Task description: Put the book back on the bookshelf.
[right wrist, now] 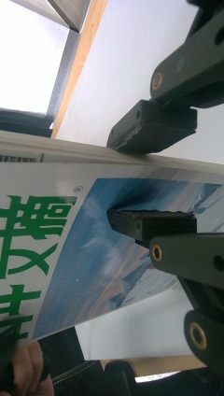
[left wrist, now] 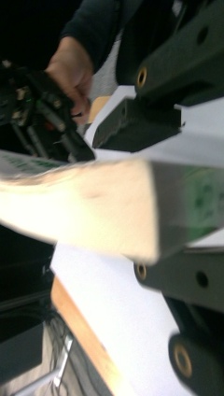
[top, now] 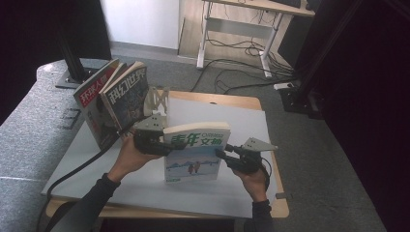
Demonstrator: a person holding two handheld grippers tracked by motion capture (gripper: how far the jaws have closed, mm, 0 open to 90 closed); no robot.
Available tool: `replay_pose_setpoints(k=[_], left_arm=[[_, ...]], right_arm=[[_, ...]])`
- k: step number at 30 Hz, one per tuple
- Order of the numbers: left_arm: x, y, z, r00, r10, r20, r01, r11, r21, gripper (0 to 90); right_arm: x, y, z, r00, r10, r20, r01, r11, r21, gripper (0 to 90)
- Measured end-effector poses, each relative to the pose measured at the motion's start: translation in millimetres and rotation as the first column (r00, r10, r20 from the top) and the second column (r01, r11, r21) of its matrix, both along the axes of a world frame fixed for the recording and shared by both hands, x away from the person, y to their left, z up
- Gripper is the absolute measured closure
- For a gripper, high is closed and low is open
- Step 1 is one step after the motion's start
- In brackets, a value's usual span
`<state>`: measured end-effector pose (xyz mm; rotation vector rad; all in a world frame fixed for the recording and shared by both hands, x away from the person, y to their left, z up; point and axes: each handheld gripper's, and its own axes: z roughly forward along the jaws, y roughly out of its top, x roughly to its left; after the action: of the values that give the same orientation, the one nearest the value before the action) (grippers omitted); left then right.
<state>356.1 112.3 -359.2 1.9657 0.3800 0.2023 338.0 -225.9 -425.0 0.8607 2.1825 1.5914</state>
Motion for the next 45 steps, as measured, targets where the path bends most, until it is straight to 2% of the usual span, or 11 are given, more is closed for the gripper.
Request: replay_pose_setpoints(k=[4,13,19,21,25,28,29,32,33,39,45], left_arm=[[3.4,2.3,1.5,0.9996,-0.009,-0.026,0.009,0.9998,-0.018,72.2],[0.4,-0.5,2.4,1.0000,0.000,-0.001,0.000,1.0000,0.002,73.1],[-1.0,-2.3,6.8,0.9998,-0.018,0.002,0.018,0.9989,0.044,73.0],[-1.7,-2.0,7.6,0.9996,-0.027,-0.001,0.027,0.9984,0.050,73.1],[-1.3,-2.1,8.3,0.9994,-0.033,-0.006,0.034,0.9979,0.055,73.1],[-0.7,-2.1,9.1,0.9991,-0.040,-0.013,0.041,0.9974,0.059,73.1],[-0.5,-2.2,9.4,0.9990,-0.041,-0.019,0.042,0.9972,0.061,73.1],[-1.0,-2.1,10.0,0.9987,-0.047,-0.021,0.048,0.9967,0.066,73.2],[-1.7,-2.0,10.1,0.9983,-0.054,-0.021,0.055,0.9962,0.067,73.2],[-3.2,-2.3,11.2,0.9977,-0.053,-0.041,0.056,0.9961,0.068,73.1],[-5.3,-2.6,11.2,0.9981,-0.057,-0.024,0.059,0.9955,0.075,73.0]], right_arm=[[0.5,-0.2,-0.2,1.0000,0.002,0.002,-0.002,1.000,-0.003,58.4],[0.8,-4.6,-0.7,0.9998,-0.018,0.008,0.018,0.999,-0.028,53.7],[2.4,-19.5,0.2,0.9956,-0.094,0.006,0.094,0.995,-0.040,43.3],[5.8,-29.7,-3.2,0.9861,-0.165,-0.018,0.164,0.985,-0.049,38.0],[8.9,-38.2,-8.5,0.9755,-0.218,-0.031,0.215,0.974,-0.075,32.8],[14.6,-44.8,-18.2,0.9611,-0.269,-0.062,0.259,0.955,-0.142,25.6],[14.6,-44.8,-18.2,0.9611,-0.269,-0.062,0.259,0.955,-0.142,25.6],[20.1,-47.5,-28.5,0.9508,-0.298,-0.083,0.279,0.942,-0.189,23.1],[23.7,-48.8,-36.1,0.9431,-0.316,-0.103,0.290,0.933,-0.212,20.9],[34.9,-47.5,-60.3,0.9248,-0.343,-0.164,0.290,0.915,-0.280,12.6],[42.3,-45.4,-81.2,0.9040,-0.380,-0.195,0.302,0.891,-0.338,2.7]])
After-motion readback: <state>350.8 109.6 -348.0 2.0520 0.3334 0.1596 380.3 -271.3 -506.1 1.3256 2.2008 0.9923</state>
